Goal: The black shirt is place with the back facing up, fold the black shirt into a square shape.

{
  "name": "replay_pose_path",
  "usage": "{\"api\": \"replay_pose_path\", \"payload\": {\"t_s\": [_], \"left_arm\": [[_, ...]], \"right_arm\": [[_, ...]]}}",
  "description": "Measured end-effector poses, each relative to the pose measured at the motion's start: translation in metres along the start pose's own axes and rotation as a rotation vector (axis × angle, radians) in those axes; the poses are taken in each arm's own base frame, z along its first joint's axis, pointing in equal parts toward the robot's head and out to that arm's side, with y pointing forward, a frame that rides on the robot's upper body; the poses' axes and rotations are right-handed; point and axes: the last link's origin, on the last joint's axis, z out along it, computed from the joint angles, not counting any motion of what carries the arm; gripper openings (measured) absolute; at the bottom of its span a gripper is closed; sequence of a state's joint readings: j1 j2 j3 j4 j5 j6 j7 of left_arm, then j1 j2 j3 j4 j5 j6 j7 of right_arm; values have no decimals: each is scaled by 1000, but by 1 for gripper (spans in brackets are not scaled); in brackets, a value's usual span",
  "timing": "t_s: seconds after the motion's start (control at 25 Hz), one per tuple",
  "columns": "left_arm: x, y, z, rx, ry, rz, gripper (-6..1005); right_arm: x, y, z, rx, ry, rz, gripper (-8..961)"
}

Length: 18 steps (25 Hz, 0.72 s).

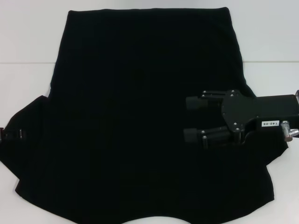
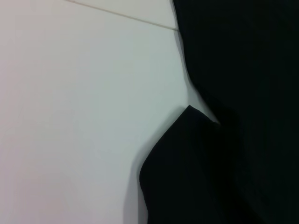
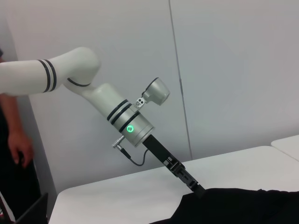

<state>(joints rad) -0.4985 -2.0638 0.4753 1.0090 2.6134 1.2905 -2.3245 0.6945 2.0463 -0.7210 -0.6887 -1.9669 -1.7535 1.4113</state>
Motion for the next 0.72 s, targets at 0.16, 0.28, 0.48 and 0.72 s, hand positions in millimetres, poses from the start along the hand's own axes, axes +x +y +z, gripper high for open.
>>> {"api": "replay_pose_path", "payload": {"t_s": [0.16,0.28,0.48,0.72], "left_arm": [[0,-1,1,10,7,-4,885],[0,-2,1,18,7,-4,883],[-2,-6,1,42,-6,4,880],[-4,-5,2,44,-24,16,876]], "right_arm": [[0,0,0,-1,-1,0,914],[0,0,0,-2,-1,-1,914],[0,0,0,-3,-2,0,914],[-1,0,0,-2,-6,1,914]]}}
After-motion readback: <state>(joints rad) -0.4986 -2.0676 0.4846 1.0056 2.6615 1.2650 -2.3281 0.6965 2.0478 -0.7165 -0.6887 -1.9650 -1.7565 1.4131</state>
